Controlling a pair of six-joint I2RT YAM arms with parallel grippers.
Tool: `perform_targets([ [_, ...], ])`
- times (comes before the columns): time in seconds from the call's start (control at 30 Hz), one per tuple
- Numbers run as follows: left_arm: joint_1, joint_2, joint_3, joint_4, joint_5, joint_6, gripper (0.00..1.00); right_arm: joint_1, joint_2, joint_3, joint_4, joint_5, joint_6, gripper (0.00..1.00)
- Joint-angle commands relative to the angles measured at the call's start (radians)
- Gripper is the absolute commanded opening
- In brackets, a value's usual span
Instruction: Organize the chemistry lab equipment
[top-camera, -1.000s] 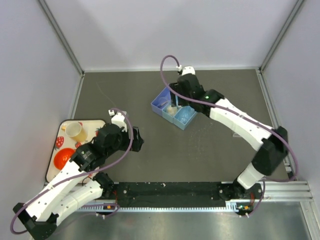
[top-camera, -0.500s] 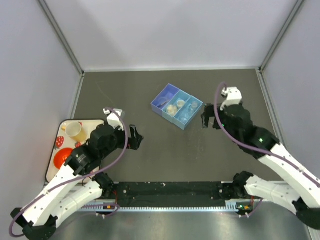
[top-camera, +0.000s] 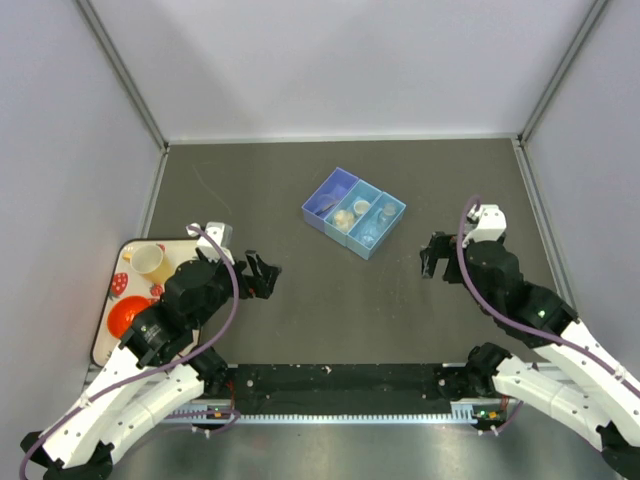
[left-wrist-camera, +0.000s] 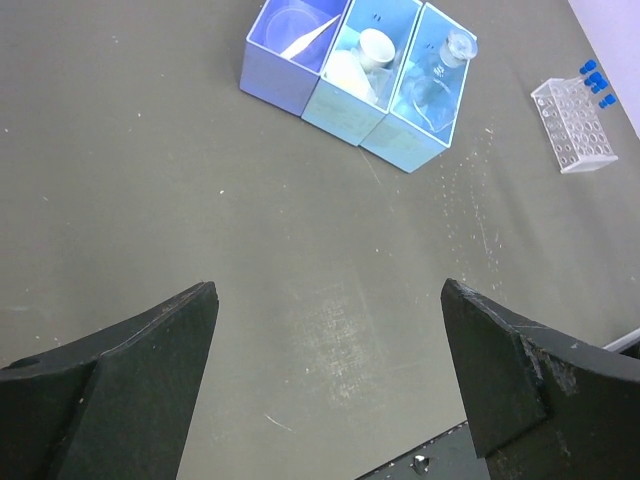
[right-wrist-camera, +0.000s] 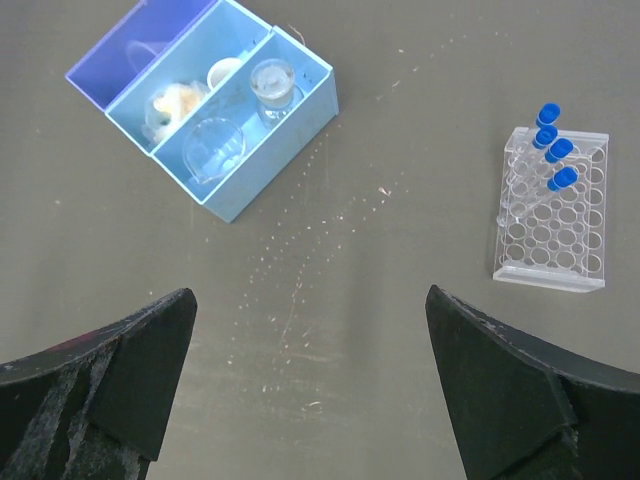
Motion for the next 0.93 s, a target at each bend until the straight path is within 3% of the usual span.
perform_targets([
  [0.0,0.001,0.009,0.015,0.078,-0.036,-0.006,0.99,0.005,-0.026,0.021,0.017,-0.006,0.019,0.99],
  [0.77,0.001,0.024,0.018,0.167,-0.207,0.089,0.99,0.006,-0.009,0.110,0.054,0.093,-0.033,0.99],
  [0.9,0.001,0.025,0.011,0.189,-0.224,0.104,0.99,0.008,0.096,0.133,0.020,0.136,-0.011,0.99],
])
